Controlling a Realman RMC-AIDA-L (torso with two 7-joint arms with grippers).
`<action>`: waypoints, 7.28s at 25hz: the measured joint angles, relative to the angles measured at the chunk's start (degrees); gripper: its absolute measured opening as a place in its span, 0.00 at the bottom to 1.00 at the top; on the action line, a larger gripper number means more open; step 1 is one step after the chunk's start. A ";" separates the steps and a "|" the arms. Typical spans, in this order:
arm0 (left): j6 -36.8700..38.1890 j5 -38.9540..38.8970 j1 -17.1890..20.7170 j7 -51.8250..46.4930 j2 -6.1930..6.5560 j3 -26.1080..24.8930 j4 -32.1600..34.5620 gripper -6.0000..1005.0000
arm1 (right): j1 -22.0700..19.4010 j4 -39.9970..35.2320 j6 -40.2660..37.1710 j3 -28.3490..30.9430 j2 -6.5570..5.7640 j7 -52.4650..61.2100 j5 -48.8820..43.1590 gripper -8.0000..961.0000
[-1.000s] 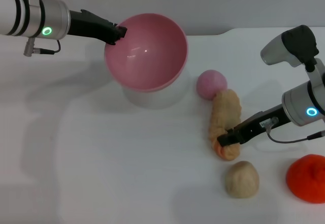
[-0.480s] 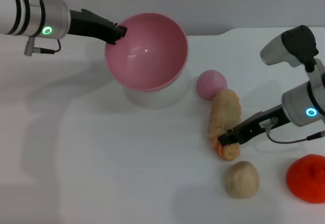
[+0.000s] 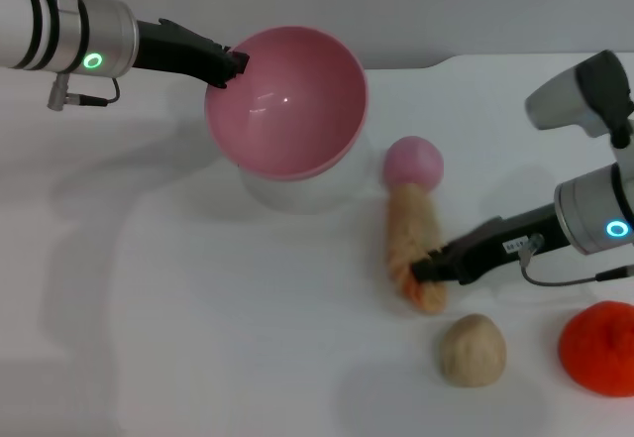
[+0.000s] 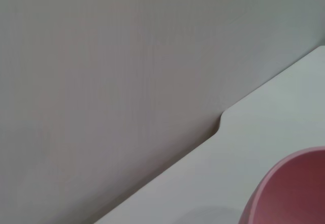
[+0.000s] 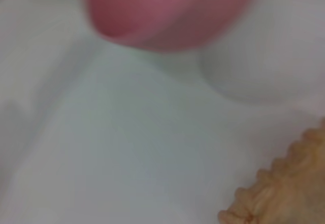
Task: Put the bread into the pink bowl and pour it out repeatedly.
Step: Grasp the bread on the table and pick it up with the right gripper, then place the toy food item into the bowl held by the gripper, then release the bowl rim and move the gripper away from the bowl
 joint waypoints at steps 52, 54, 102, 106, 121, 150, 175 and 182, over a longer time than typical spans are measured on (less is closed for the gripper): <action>-0.49 0.07 -0.28 -0.17 -1.66 0.54 -1.40 0.05 | -13.53 -8.66 0.89 -1.52 0.47 -71.98 53.61 0.12; -0.35 -0.13 -0.34 -0.52 -1.85 1.70 -1.42 0.05 | -13.16 -6.00 4.95 -3.41 0.45 -76.05 56.70 0.12; -2.73 -1.40 -0.84 -3.08 -0.78 6.06 -2.32 0.05 | -13.50 -4.80 27.51 -29.98 0.56 -82.92 70.64 0.61; -2.75 -1.40 -1.10 -3.08 -0.30 6.06 -3.53 0.05 | -17.33 -13.62 27.72 -29.02 0.82 -83.45 72.66 0.62; 4.57 1.77 -2.87 -6.65 0.85 6.68 -3.63 0.05 | -26.68 -17.43 26.96 -15.82 0.37 -98.18 93.32 0.62; 7.96 9.90 -0.42 -10.46 -0.62 6.82 -5.71 0.05 | -27.11 -11.00 25.05 -15.65 0.10 -98.41 92.87 0.62; 9.36 11.64 -1.92 -11.87 -1.53 6.00 -3.14 0.18 | -26.30 -8.70 24.99 -15.27 -0.07 -98.25 92.87 0.62; 9.57 10.98 -0.80 -11.97 -1.80 3.64 1.42 0.34 | -25.93 -7.27 25.00 -15.24 -0.16 -98.28 93.13 0.62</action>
